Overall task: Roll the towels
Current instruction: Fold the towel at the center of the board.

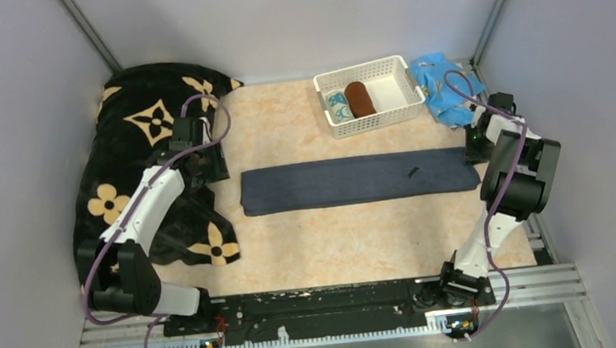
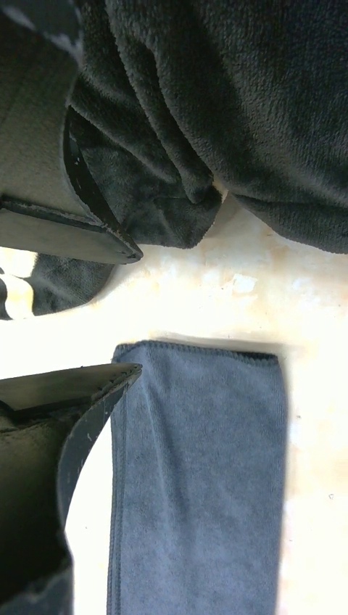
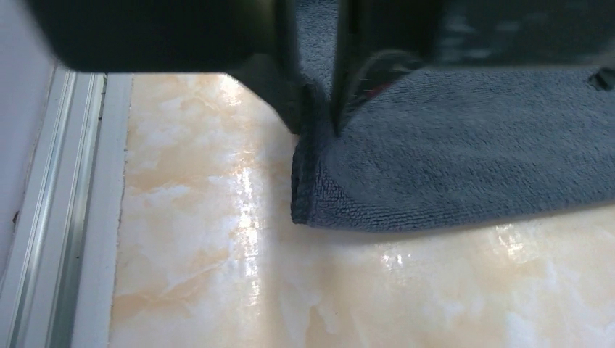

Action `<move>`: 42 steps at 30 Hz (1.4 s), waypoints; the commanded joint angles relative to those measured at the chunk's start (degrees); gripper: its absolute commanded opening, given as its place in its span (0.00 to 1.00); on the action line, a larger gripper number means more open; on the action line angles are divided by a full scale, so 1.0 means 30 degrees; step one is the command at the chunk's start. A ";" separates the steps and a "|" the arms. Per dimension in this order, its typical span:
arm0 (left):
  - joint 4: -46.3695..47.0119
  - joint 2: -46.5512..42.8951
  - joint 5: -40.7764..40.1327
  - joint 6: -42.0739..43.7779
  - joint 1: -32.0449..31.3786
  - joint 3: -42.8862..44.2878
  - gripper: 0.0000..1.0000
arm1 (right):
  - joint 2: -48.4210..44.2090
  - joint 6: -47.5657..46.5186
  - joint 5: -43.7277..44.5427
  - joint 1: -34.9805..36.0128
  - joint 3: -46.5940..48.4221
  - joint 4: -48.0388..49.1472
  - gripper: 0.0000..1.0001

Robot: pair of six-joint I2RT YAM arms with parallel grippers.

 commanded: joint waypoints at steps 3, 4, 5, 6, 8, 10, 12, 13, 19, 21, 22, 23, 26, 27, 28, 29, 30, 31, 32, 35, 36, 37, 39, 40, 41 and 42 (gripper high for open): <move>0.0451 -0.0578 0.0666 0.0170 0.0490 -0.0228 0.59 | 0.2253 0.0269 0.1819 -0.0149 -0.0859 -0.1927 0.00; 0.0432 -0.0604 0.0710 0.0170 0.0549 -0.0225 0.59 | 0.1948 0.0301 0.2479 -0.0155 -0.0710 -0.1764 0.00; 0.0455 -0.0607 0.0763 0.0148 0.0590 -0.0221 0.59 | 0.1496 0.0316 0.3338 -0.0137 -0.0636 -0.1491 0.00; 0.0480 -0.0607 0.0832 0.0171 0.0639 -0.0227 0.59 | 0.0948 0.0486 0.4489 -0.0146 -0.0583 -0.1149 0.00; 0.0488 -0.0579 0.1020 0.0134 0.0684 -0.0228 0.59 | -0.0135 0.0729 0.7984 -0.0166 -0.0249 -0.0632 0.00; 0.0569 -0.0579 0.1236 0.0163 0.0702 -0.0283 0.59 | -0.0993 0.1051 1.0987 -0.0177 0.0371 -0.0333 0.00; 0.0581 -0.0550 0.1414 0.0158 0.0731 -0.0287 0.59 | -0.1726 0.1427 1.3505 -0.0236 0.1039 -0.0003 0.00; 0.0613 -0.0549 0.1543 0.0147 0.0744 -0.0287 0.59 | -0.1941 0.1347 1.4212 -0.0246 0.1384 0.0055 0.00; 0.0783 -0.0340 0.2687 0.0053 0.0907 -0.0339 0.59 | -0.2142 0.4108 1.2910 0.0234 0.4289 -0.3156 0.00; 0.0874 -0.0168 0.3551 -0.0073 0.0934 -0.0374 0.59 | -0.2485 0.5053 1.1085 0.1053 0.4322 -0.4071 0.00; 0.0942 -0.0065 0.3993 -0.0188 0.0949 -0.0375 0.59 | -0.2768 0.5557 0.9779 0.1548 0.4153 -0.4526 0.00; 0.0977 0.0057 0.4400 -0.0296 0.0951 -0.0349 0.59 | -0.3042 0.6228 0.8345 0.1995 0.3989 -0.4967 0.00; 0.1163 0.0420 0.5562 -0.0519 0.0923 -0.0377 0.58 | -0.3909 0.7997 0.3401 0.3273 0.3196 -0.5692 0.00; 0.1272 0.0521 0.5943 -0.0616 0.0922 -0.0397 0.58 | -0.4034 0.8525 0.2128 0.3672 0.2936 -0.5805 0.00; 0.1432 0.0636 0.6368 -0.0741 0.0900 -0.0466 0.58 | -0.4394 0.8877 0.0987 0.4143 0.2694 -0.5900 0.00; 0.1662 0.0738 0.6846 -0.0900 0.0857 -0.0553 0.58 | -0.4838 0.9251 -0.0254 0.4648 0.2426 -0.5927 0.00; 0.1839 0.0894 0.7327 -0.1084 0.0786 -0.0632 0.58 | -0.5065 0.9557 -0.0820 0.5261 0.2136 -0.5820 0.00; 0.1975 0.1045 0.7713 -0.1353 0.0652 -0.0660 0.58 | -0.5259 0.9834 -0.2011 0.5861 0.1913 -0.5539 0.00; 0.2124 0.1196 0.7970 -0.1639 0.0485 -0.0689 0.58 | -0.5451 1.0319 -0.2614 0.6518 0.1728 -0.5266 0.00; 0.2791 0.1701 0.8493 -0.2602 -0.0163 -0.1001 0.57 | -0.5762 1.1999 -0.4722 0.8485 0.1245 -0.3672 0.00; 0.3193 0.1820 0.8683 -0.3004 -0.0363 -0.1197 0.57 | -0.5774 1.2523 -0.5318 0.9077 0.1297 -0.3158 0.00; 0.3620 0.1926 0.8879 -0.3402 -0.0528 -0.1433 0.57 | -0.5714 1.2980 -0.5667 0.9616 0.1493 -0.2709 0.00; 0.4458 0.2207 0.9187 -0.4184 -0.0846 -0.1802 0.57 | -0.5525 1.3599 -0.5410 1.0698 0.2113 -0.2233 0.00; 0.4760 0.2388 0.9268 -0.4483 -0.0987 -0.1897 0.57 | -0.5349 1.3836 -0.5313 1.1250 0.2430 -0.2088 0.00; 0.5002 0.2623 0.9336 -0.4726 -0.1118 -0.1902 0.56 | -0.5133 1.4207 -0.5352 1.1857 0.2668 -0.1931 0.00; 0.5168 0.2847 0.9393 -0.4970 -0.1274 -0.1833 0.56 | -0.4872 1.4491 -0.5481 1.2281 0.2914 -0.1812 0.00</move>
